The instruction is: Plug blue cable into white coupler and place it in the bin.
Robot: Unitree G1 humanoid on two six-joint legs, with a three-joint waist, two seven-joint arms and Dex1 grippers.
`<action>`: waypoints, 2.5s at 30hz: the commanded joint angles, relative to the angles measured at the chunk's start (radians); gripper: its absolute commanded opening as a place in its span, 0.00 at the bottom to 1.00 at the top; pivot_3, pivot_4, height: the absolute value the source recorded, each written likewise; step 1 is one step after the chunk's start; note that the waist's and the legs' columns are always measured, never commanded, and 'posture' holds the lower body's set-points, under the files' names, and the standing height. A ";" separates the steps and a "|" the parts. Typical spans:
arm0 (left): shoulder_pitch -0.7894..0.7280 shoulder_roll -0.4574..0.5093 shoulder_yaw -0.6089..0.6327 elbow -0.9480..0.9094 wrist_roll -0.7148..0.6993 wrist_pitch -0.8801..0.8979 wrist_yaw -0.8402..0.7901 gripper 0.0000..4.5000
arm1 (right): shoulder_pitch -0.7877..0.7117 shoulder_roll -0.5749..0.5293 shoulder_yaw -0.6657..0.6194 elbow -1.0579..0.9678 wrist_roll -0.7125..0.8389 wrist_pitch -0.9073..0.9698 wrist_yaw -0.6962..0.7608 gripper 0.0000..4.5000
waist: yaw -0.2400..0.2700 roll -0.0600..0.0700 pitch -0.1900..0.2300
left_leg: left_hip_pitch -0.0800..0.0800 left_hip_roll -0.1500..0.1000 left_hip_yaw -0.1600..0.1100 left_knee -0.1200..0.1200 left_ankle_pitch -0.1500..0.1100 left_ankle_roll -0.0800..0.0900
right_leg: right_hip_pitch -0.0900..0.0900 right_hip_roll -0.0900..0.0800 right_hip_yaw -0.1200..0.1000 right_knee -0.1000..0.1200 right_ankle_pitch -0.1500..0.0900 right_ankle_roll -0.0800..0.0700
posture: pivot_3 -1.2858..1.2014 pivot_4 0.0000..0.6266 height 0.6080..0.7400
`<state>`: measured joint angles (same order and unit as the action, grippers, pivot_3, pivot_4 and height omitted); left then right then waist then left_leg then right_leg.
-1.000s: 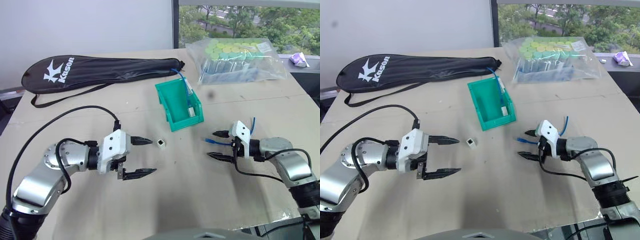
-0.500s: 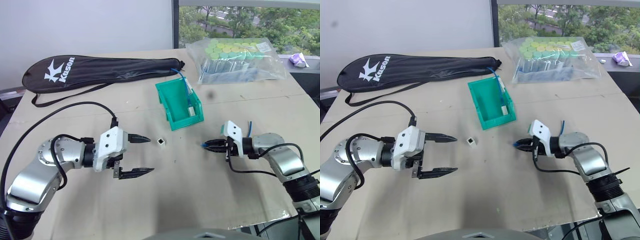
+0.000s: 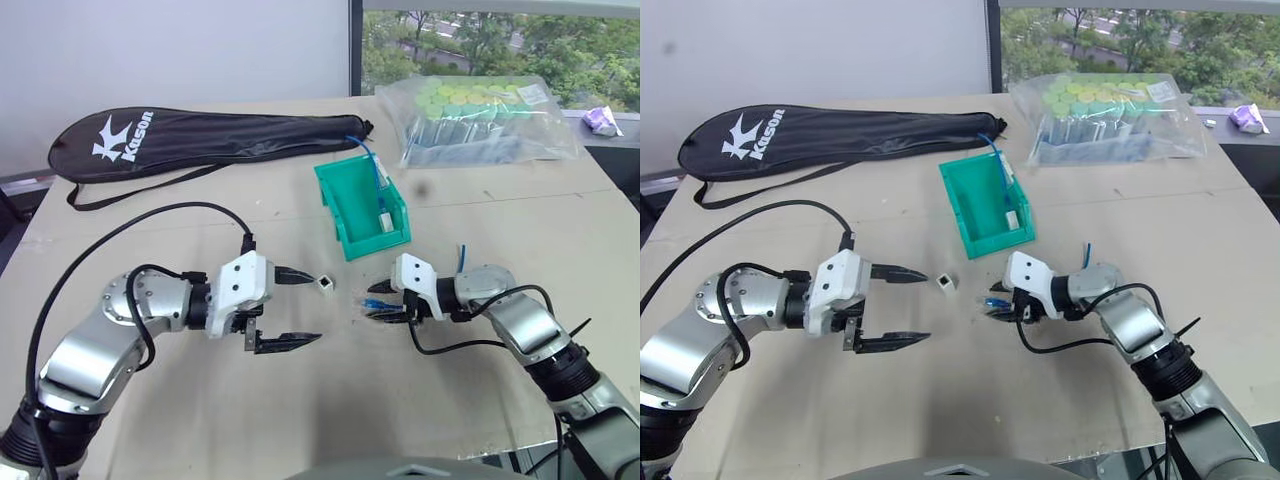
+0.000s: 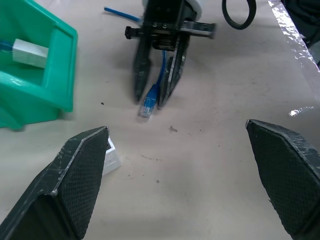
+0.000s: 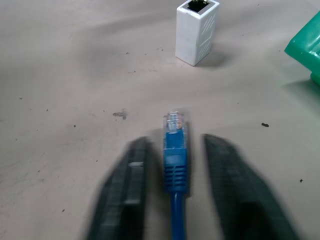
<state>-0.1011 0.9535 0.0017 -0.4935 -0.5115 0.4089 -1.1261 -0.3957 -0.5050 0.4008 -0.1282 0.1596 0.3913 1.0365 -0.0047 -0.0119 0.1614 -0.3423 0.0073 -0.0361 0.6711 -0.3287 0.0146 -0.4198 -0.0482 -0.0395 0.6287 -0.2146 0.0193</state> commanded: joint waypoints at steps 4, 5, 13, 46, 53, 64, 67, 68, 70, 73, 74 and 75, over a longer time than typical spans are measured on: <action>-0.141 -0.056 -0.146 -0.007 0.077 0.030 0.015 1.00 | 0.152 -0.081 -0.256 -0.264 0.180 0.040 -0.019 0.97 | 0.006 0.001 0.000 | -0.002 -0.001 0.001 0.001 0.001 -0.002 | -0.002 0.000 0.000 0.000 0.002 0.003 | 0.52 0.24 1.00; -0.172 -0.072 -0.182 0.002 0.099 0.030 0.015 1.00 | 0.205 -0.105 -0.298 -0.308 0.211 0.052 -0.013 0.97 | 0.012 0.000 0.000 | -0.003 -0.002 0.000 0.001 0.001 -0.002 | -0.002 -0.001 0.000 -0.001 0.002 0.003 | 0.52 0.24 1.00; -0.416 -0.200 -0.428 0.176 0.306 0.010 -0.022 1.00 | 0.594 -0.124 -0.457 -0.467 0.279 0.057 -0.118 0.97 | 0.017 -0.001 0.000 | -0.003 -0.005 0.001 0.003 -0.001 0.002 | 0.001 0.002 0.006 0.000 0.003 0.005 | 0.52 0.24 1.00; -0.572 -0.350 -0.565 0.390 0.511 0.003 -0.167 0.01 | 0.919 -0.008 -0.552 -0.400 0.323 -0.352 -0.153 0.99 | 0.017 -0.002 0.001 | -0.001 -0.004 0.002 0.015 -0.001 0.003 | 0.003 0.005 0.014 0.012 0.002 0.006 | 0.52 0.24 1.00; -0.574 -0.477 -0.325 0.373 0.216 0.259 -0.131 0.01 | 0.937 -0.047 -0.534 -0.497 0.518 -0.098 -0.208 0.99 | 0.016 -0.002 0.001 | -0.002 -0.004 0.000 0.018 -0.001 0.003 | 0.002 0.005 0.013 0.012 0.002 0.006 | 0.52 0.24 1.00; -0.535 -0.502 -0.186 0.272 -0.115 0.580 -0.092 0.01 | 0.507 0.021 -0.519 -0.528 1.048 0.221 -0.523 0.99 | -0.003 -0.003 0.001 | 0.001 -0.004 -0.002 0.017 -0.001 0.003 | 0.003 0.006 0.017 0.014 0.003 0.006 | 0.52 0.24 1.00; -0.533 -0.505 -0.183 0.264 -0.134 0.586 -0.066 0.01 | 0.458 0.030 -0.519 -0.510 1.099 0.246 -0.548 0.99 | -0.001 -0.003 0.001 | 0.000 -0.004 -0.004 0.017 -0.001 0.002 | 0.003 0.006 0.017 0.013 0.003 0.006 | 0.52 0.24 1.00; -0.531 -0.505 -0.183 0.261 -0.140 0.587 -0.059 0.01 | 0.448 0.031 -0.520 -0.507 1.110 0.251 -0.553 0.99 | -0.001 -0.003 0.001 | -0.001 -0.004 -0.005 0.017 -0.001 0.002 | 0.002 0.006 0.018 0.013 0.003 0.006 | 0.52 0.24 1.00; -0.527 -0.510 -0.177 0.257 -0.162 0.597 -0.043 0.00 | 0.437 0.023 -0.518 -0.504 1.132 0.266 -0.551 0.88 | -0.001 -0.003 0.001 | -0.002 -0.005 -0.005 0.017 -0.001 0.003 | 0.001 0.005 0.019 0.012 0.003 0.006 | 0.52 0.24 1.00; -0.522 -0.513 -0.177 0.257 -0.173 0.593 -0.017 0.00 | 0.434 0.006 -0.516 -0.507 1.152 0.290 -0.544 0.61 | -0.002 -0.003 0.001 | -0.002 -0.005 -0.004 0.016 -0.002 0.004 | 0.001 0.005 0.022 0.012 0.002 0.007 | 0.52 0.24 1.00; -0.520 -0.516 -0.176 0.257 -0.180 0.593 -0.008 0.00 | 0.436 0.000 -0.515 -0.509 1.154 0.297 -0.540 0.49 | -0.002 -0.003 0.001 | -0.002 -0.005 -0.004 0.016 -0.002 0.004 | 0.001 0.005 0.022 0.012 0.002 0.007 | 0.52 0.24 1.00; -0.520 -0.518 -0.176 0.256 -0.187 0.593 -0.001 0.00 | 0.437 -0.004 -0.514 -0.510 1.156 0.302 -0.537 0.39 | -0.002 -0.003 0.001 | -0.002 -0.005 -0.004 0.016 -0.002 0.004 | 0.001 0.005 0.022 0.012 0.002 0.007 | 0.52 0.24 1.00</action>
<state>-0.6197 0.4432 -0.2022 -0.2009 -0.6745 1.0046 -1.1458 0.0466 -0.5017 -0.1154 -0.6087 1.2830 0.6830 0.4859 -0.0063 -0.0149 0.1625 -0.3442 0.0022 -0.0395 0.6876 -0.3304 0.0187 -0.4186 -0.0433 -0.0172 0.6408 -0.2125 0.0267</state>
